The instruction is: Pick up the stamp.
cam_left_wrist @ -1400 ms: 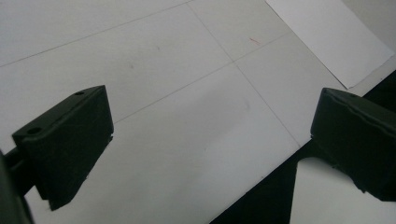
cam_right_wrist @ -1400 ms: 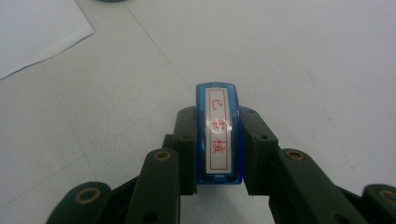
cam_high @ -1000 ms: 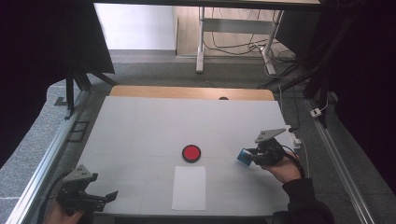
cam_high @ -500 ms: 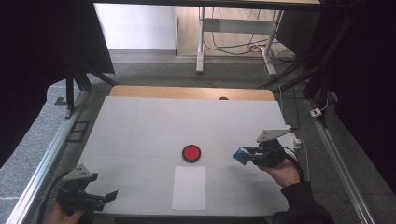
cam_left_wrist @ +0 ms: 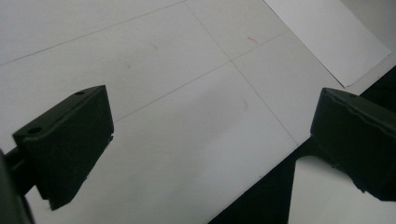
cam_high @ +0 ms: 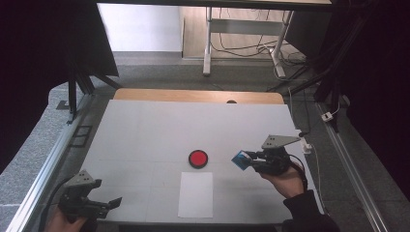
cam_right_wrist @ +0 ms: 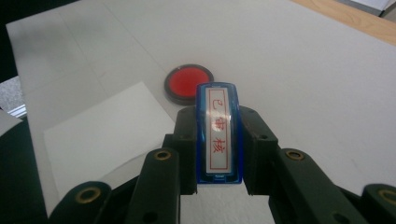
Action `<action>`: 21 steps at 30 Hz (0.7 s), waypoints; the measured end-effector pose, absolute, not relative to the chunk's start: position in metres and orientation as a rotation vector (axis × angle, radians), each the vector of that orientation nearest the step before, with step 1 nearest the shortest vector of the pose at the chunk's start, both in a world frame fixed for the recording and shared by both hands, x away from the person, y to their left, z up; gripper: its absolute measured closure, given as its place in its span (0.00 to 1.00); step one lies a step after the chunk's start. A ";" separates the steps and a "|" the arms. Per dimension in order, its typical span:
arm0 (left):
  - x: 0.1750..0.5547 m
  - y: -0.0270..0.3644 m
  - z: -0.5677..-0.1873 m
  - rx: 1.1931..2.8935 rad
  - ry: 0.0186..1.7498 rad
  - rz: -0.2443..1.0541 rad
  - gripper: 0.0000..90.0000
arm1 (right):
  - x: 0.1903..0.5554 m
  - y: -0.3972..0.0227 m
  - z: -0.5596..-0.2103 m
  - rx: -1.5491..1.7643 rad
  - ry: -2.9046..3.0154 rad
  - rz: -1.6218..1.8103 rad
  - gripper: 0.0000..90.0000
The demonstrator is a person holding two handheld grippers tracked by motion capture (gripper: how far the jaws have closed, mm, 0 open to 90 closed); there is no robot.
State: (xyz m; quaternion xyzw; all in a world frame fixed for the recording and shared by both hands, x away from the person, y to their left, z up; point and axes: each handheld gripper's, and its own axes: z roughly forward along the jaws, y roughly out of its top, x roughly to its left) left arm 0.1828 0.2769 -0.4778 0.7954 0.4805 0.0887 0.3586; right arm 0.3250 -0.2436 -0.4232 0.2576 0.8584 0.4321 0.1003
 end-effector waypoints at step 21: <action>0.183 0.277 -0.478 2.052 1.239 0.232 0.00 | 0.313 -0.193 -0.419 0.662 2.557 1.404 0.79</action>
